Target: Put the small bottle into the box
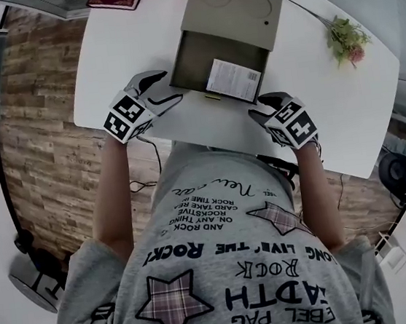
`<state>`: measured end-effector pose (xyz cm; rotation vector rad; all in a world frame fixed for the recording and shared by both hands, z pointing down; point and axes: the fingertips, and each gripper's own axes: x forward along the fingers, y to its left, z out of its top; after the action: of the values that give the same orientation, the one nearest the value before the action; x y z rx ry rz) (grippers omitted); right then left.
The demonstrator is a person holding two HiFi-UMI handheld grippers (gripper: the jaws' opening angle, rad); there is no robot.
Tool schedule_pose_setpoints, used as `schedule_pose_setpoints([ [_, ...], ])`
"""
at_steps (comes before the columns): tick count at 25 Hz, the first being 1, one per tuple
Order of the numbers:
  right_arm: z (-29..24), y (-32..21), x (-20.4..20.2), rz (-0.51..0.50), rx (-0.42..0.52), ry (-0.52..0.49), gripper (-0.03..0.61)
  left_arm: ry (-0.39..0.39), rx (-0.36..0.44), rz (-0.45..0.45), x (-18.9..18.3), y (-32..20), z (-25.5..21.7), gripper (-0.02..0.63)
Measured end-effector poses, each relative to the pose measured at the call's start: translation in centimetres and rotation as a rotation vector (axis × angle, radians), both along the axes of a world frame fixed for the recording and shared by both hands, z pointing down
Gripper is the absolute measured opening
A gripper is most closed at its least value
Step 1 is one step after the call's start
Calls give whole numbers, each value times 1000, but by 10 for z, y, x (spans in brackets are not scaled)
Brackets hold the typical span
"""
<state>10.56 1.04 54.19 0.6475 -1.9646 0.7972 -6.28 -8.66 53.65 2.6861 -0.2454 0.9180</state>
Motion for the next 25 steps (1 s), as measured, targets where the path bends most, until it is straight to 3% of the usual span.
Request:
schedule_pose_setpoints([
  [7,5,-4,3,14,6,31,135,-70,10,-18,2,-6,16,297],
  [12,6,-6,6,25,13,42,114,-93,23,-7,5,-3,23,195],
  [25,4,-5,5,11,30,74,93,-86,5,-37,2,-1,21,181],
])
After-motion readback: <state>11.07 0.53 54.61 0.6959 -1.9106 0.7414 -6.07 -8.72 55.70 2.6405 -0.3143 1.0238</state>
